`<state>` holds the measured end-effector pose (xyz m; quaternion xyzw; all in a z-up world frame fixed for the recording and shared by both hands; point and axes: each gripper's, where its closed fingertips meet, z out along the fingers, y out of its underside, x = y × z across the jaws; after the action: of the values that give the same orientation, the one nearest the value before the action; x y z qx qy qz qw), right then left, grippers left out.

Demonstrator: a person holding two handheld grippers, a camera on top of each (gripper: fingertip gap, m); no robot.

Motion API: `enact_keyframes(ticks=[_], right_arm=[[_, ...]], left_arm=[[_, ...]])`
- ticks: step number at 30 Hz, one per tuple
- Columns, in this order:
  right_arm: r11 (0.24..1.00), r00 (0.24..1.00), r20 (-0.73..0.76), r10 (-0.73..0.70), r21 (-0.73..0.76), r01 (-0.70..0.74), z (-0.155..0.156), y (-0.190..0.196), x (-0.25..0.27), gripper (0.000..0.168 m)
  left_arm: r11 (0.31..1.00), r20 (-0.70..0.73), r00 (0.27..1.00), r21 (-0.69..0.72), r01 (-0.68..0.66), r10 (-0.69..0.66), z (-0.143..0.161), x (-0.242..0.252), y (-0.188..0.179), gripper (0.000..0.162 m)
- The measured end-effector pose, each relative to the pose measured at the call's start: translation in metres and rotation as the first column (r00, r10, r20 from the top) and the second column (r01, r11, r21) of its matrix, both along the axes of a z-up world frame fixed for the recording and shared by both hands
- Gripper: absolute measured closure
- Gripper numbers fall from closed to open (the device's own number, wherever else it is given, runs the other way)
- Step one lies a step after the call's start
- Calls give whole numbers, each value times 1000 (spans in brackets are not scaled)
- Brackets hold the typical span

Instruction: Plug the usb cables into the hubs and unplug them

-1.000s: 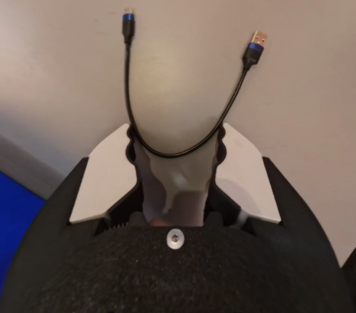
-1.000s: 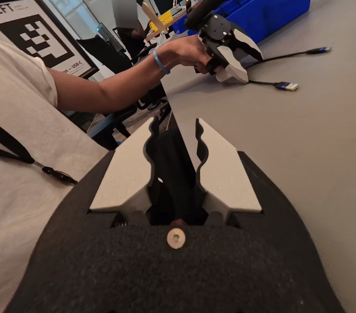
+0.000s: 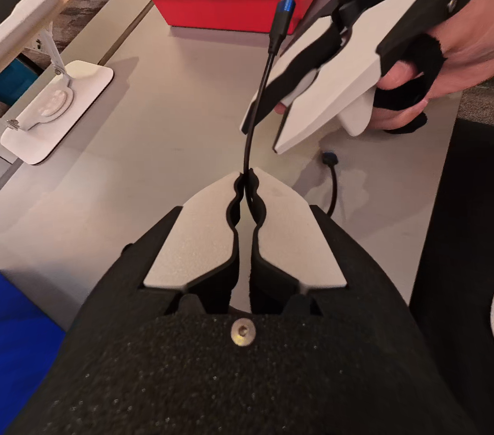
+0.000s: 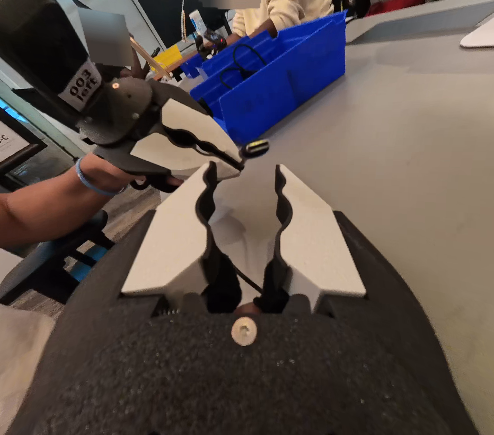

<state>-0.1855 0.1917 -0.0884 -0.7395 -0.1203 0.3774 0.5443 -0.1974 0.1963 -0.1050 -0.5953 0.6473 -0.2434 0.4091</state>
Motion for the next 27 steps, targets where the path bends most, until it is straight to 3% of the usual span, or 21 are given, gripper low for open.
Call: enact_keyframes(ticks=[1,3,6,10,11,14,16,18,21,23,25,27], right_arm=[[1000,1000,-1,-8,21,8,4,0,1,133],[997,999,7,-35,70,35,10,0,4,164],[991,998,31,-63,119,59,18,-2,9,167],[973,987,92,-129,203,108,50,-6,34,167],[962,976,134,-172,238,137,65,-7,49,167],[910,902,278,-331,347,227,123,-11,108,167],[860,812,358,-461,407,309,163,-16,159,167],[842,710,470,-524,413,348,181,-21,205,167],[823,495,661,-564,401,402,177,-21,270,167],[826,395,740,-544,389,409,166,-17,298,166],[831,379,769,-514,338,441,140,-5,321,166],[836,431,761,-484,257,485,106,6,338,167]], left_arm=[[1000,6,1000,-8,3,-3,1,1,-2,159],[1000,16,1000,-20,6,-6,2,3,-4,159],[1000,57,998,-22,9,-8,8,5,-9,159],[992,167,983,-104,-64,81,23,-7,-11,110],[987,209,972,-139,-84,112,27,-15,-12,104],[952,325,919,-274,-133,222,25,-46,-17,113],[936,301,916,-306,-172,266,7,-64,-18,116],[933,250,924,-288,-215,289,-9,-75,-16,121],[933,233,928,-282,-223,292,-11,-78,-13,123],[931,239,926,-293,-219,293,-11,-77,-14,123],[933,214,935,-286,-217,283,-17,-76,-16,123],[942,193,943,-253,-221,273,-21,-74,-18,123]])
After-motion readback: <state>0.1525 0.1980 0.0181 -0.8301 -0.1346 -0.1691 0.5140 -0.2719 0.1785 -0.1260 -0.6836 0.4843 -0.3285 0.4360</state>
